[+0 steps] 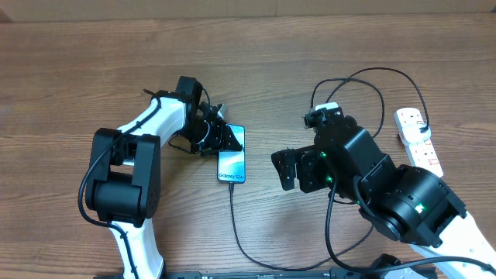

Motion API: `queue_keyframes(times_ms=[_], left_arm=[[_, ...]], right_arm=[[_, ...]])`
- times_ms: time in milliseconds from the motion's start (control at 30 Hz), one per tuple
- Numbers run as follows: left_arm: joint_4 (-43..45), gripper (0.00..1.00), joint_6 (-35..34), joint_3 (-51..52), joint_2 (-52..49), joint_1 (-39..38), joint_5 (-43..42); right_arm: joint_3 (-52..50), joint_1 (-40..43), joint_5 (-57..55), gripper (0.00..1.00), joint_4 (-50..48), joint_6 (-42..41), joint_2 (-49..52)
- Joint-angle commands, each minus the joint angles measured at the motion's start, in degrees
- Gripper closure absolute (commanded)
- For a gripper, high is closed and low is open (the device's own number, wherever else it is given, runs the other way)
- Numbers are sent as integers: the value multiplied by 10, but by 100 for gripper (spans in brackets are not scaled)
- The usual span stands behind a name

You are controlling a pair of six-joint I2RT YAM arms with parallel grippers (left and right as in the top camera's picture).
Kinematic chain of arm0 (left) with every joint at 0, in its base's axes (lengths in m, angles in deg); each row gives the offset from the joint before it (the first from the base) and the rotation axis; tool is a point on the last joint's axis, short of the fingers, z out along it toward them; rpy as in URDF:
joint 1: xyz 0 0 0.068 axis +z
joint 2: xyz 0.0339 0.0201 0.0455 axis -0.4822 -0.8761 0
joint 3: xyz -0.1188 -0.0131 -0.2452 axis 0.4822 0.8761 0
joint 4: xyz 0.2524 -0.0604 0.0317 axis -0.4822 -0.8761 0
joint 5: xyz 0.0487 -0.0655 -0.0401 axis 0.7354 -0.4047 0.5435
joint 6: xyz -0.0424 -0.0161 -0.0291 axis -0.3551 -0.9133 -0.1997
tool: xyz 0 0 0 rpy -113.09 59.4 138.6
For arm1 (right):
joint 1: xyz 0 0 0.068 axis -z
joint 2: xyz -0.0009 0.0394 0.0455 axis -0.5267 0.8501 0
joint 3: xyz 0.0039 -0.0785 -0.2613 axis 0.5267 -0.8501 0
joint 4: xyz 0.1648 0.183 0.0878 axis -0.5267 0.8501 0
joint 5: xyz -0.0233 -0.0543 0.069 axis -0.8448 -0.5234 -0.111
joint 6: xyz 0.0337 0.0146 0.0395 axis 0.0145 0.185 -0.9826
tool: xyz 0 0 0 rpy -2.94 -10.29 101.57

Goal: Plug charger to phone and switch on socket

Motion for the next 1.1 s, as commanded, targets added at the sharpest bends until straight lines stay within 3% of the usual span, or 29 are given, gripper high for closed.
queue_keyframes(times_ms=[0,1067], left_arm=[[0,56,-24,1,-5,1,65],[-8,50,-44,1,-5,1,157]], right_arm=[[14,1,-6,0,-3,1,-2],[14,1,-6,0,0,1,-2]])
